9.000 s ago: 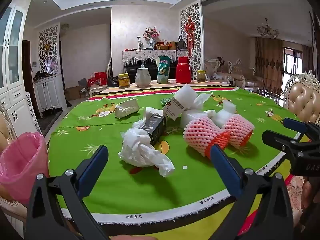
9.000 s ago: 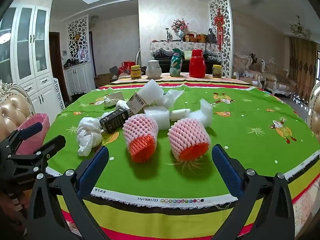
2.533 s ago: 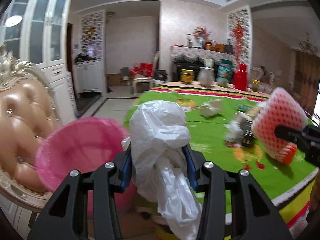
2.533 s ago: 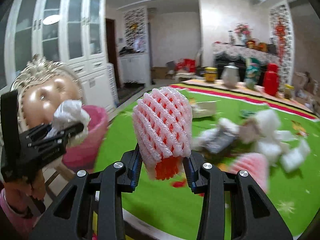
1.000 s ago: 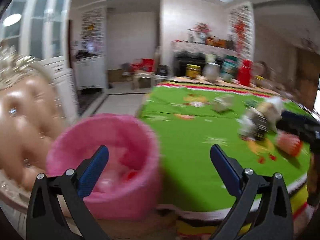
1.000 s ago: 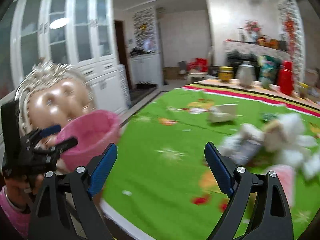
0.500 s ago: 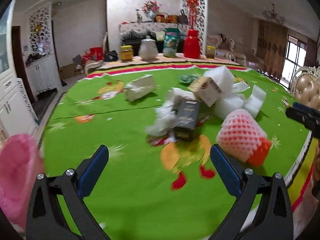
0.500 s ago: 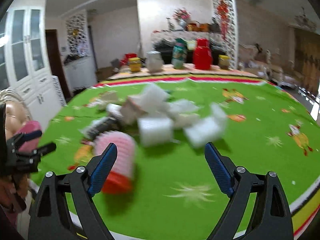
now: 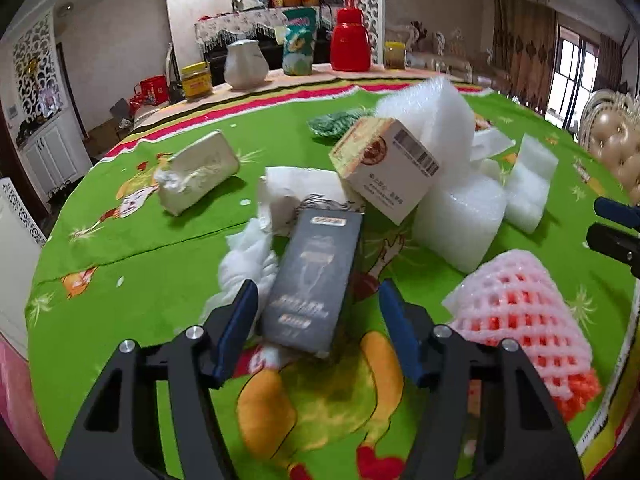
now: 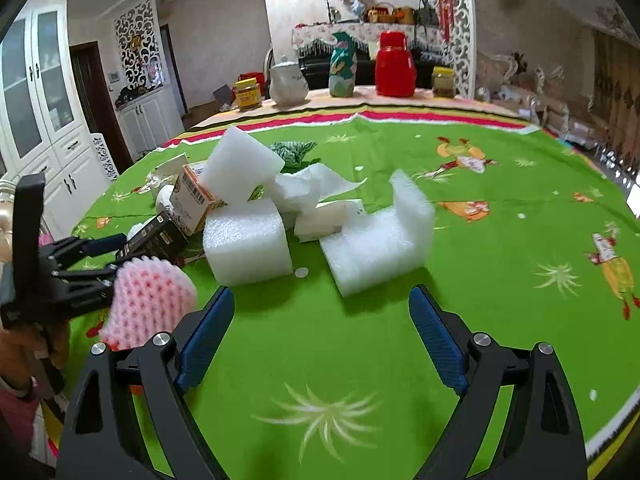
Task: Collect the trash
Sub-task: 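Grasp the black DORMI box with the left tool while the right tool reaches toward foam, then grasp a white foam block with the right tool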
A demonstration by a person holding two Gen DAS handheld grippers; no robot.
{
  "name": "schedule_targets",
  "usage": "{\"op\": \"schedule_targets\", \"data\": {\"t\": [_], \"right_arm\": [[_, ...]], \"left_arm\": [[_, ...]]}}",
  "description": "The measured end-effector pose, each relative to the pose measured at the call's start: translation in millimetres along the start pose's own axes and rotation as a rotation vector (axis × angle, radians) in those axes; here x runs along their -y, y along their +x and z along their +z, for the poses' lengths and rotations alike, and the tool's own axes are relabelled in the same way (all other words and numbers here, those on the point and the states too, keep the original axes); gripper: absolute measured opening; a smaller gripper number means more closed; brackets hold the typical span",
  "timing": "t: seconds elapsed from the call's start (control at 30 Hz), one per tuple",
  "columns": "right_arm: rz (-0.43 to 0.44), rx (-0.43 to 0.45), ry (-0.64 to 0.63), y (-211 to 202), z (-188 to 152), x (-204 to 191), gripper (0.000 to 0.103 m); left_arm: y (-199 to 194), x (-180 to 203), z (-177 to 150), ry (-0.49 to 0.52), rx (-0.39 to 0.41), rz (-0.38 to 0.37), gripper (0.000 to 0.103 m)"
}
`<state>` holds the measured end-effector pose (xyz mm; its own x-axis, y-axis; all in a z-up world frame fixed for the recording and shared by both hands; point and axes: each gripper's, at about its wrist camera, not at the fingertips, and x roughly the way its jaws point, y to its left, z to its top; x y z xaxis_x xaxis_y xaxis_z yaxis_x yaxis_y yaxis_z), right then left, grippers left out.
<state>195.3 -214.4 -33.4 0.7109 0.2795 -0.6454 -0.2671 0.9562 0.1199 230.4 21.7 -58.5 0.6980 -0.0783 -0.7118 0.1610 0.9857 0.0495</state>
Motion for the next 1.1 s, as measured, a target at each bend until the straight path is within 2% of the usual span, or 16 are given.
{"op": "schedule_targets", "data": {"t": [0.1, 0.3, 0.37, 0.4, 0.47, 0.5, 0.63, 0.77, 1.0, 1.07, 1.1], "right_arm": [[0.011, -0.034, 0.009, 13, 5, -4, 0.084], [0.039, -0.035, -0.051, 27, 21, -26, 0.084], [0.044, -0.036, -0.069, 34, 28, -32, 0.083], [0.046, -0.037, -0.077, 38, 31, -35, 0.082], [0.050, -0.038, -0.079, 43, 34, -39, 0.081], [0.056, -0.035, -0.075, 44, 35, -40, 0.081], [0.105, -0.050, -0.041, 55, 34, -47, 0.081], [0.099, -0.061, -0.087, 63, 38, -64, 0.081], [0.075, -0.101, -0.089, 88, 45, -68, 0.080], [0.081, -0.110, -0.089, 93, 42, -69, 0.070], [0.075, -0.103, -0.087, 93, 41, -69, 0.068]], "left_arm": [[11, 2, 4, 0.001, -0.007, 0.009, 0.061], [25, -7, 12, -0.064, -0.022, -0.043, 0.061], [26, -7, 13, -0.059, -0.027, -0.071, 0.043], [27, -7, 12, -0.060, -0.029, -0.103, 0.038], [23, -11, 11, -0.081, -0.004, -0.155, 0.037], [15, -16, 10, -0.097, 0.041, -0.186, 0.037], [-8, -17, 7, -0.072, 0.154, -0.127, 0.037], [-24, -30, 8, -0.142, 0.221, -0.131, 0.037], [-26, -52, 7, -0.224, 0.227, -0.110, 0.038], [-27, -55, 6, -0.239, 0.230, -0.110, 0.038], [-27, -56, 6, -0.240, 0.233, -0.104, 0.038]]}}
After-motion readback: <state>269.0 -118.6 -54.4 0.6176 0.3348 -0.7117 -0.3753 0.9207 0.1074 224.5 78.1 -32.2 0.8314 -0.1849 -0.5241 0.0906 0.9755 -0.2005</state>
